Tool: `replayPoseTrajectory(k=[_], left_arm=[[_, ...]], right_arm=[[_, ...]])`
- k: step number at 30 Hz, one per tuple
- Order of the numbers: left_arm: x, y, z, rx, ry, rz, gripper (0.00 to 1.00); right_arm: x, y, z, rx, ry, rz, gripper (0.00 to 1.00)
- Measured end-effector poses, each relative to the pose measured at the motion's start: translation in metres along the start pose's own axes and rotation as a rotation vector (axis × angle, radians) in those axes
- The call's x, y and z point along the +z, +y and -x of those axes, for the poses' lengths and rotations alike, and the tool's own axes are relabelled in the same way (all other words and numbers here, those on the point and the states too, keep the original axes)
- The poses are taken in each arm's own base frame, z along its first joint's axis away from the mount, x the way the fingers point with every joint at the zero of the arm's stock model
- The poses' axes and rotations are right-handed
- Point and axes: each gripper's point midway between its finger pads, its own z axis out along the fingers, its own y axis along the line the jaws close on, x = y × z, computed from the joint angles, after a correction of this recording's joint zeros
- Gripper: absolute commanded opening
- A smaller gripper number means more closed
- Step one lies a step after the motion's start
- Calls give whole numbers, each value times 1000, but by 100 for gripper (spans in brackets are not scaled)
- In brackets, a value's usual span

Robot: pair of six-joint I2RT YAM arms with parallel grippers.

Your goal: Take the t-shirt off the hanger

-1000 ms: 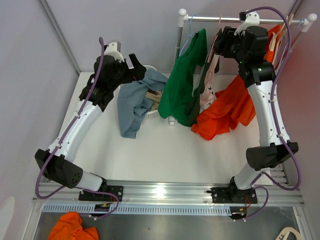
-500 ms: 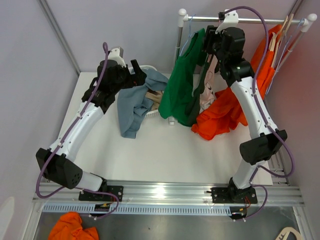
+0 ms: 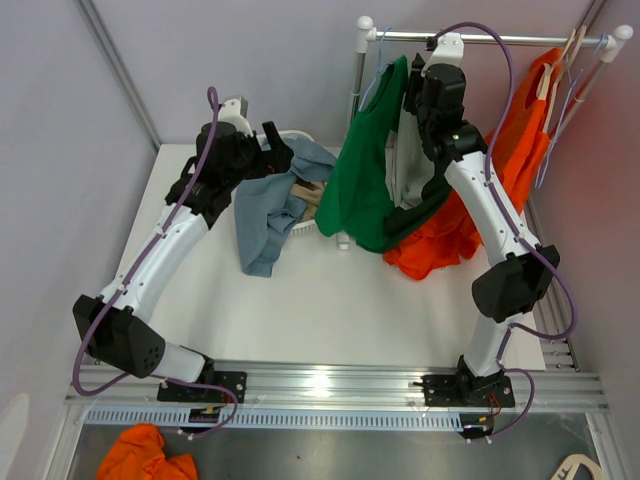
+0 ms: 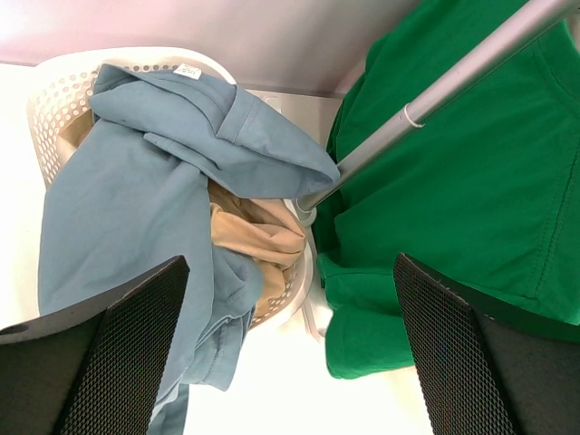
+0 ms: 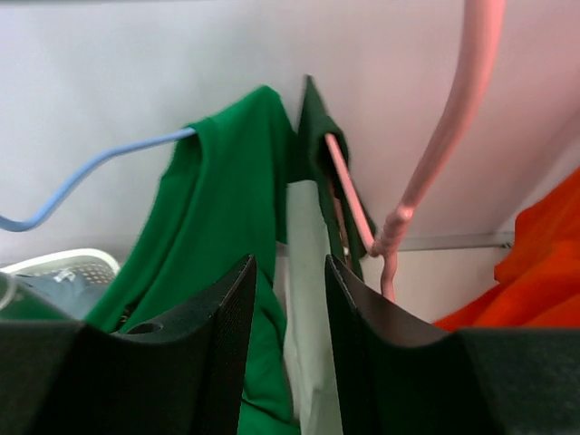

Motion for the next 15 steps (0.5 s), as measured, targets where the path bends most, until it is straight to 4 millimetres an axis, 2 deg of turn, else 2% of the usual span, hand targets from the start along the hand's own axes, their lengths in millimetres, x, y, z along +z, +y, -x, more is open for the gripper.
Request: replayPoseTrajectory(k=[3, 4, 5, 7, 8, 9, 10, 13, 15], left_arm=[[0, 0, 0, 0, 0, 0, 100], [0, 0, 0, 0, 0, 0, 99], [0, 0, -1, 0, 0, 0, 99], [1, 0, -1, 0, 1, 0, 99], [1, 0, -1, 0, 0, 0, 100], [1, 0, -1, 0, -1, 0, 99], [1, 0, 0, 0, -2, -1, 100], [1, 0, -1, 0, -1, -1, 100], [1, 0, -1, 0, -1, -1, 99]], right_arm=[[1, -3, -5, -5, 8, -20, 37], [1, -4, -5, -6, 8, -21, 21], [1, -4, -5, -11, 7, -22, 14], [1, -4, -3, -11, 0, -24, 4], [1, -4, -2, -10, -1, -22, 5], [1, -4, -2, -11, -1, -22, 7], [1, -4, -3, -11, -1, -21, 22], [0, -1, -1, -8, 3, -2, 58], [-3, 3, 3, -2, 6, 24, 62]])
